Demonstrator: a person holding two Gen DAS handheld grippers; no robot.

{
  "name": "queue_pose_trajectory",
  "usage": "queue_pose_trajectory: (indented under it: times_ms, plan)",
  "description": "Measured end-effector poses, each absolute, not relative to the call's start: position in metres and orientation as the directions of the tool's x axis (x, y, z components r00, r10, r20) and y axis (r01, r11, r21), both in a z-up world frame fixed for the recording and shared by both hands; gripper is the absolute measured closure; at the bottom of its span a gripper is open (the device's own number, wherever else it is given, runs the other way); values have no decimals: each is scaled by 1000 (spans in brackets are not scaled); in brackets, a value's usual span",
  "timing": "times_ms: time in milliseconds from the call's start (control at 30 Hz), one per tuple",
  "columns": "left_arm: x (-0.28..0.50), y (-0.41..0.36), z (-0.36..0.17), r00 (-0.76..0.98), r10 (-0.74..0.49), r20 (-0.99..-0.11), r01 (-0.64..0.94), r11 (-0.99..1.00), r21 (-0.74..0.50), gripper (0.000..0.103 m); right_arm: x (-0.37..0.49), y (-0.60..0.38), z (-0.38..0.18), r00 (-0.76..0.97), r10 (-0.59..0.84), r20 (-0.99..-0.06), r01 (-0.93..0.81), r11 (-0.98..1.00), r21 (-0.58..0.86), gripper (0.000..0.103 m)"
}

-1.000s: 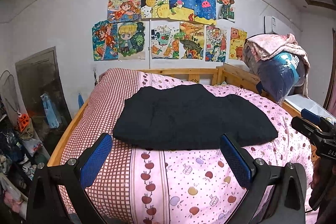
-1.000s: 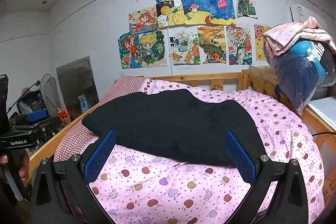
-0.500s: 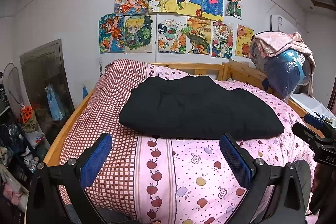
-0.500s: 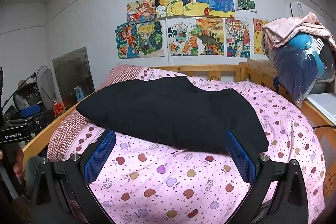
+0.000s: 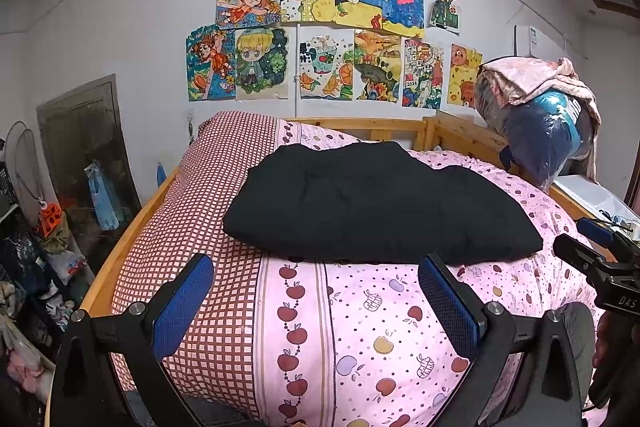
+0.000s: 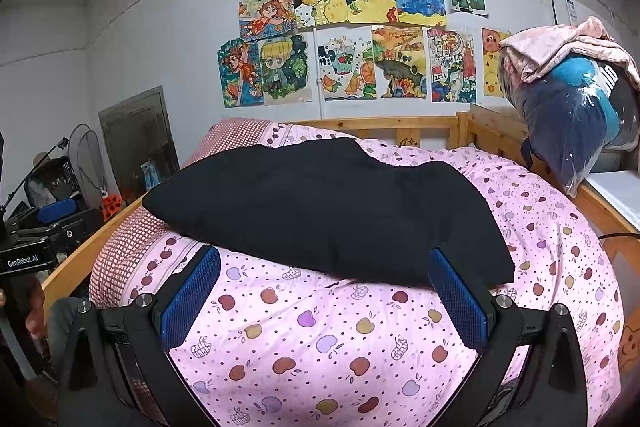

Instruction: Fold large clothes

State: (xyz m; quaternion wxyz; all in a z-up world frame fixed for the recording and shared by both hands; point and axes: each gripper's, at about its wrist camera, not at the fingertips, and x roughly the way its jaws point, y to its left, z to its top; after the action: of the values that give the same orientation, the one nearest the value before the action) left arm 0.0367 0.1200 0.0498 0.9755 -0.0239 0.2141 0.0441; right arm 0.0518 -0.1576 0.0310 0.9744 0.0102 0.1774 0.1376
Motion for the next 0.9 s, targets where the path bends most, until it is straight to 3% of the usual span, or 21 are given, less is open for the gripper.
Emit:
queue_pose_trajectory:
  times_ms: [900]
  plan:
    - [38, 120, 49, 902, 77, -425, -97, 995, -26, 0, 56, -159, 27, 896, 270, -352, -261, 962, 76, 1]
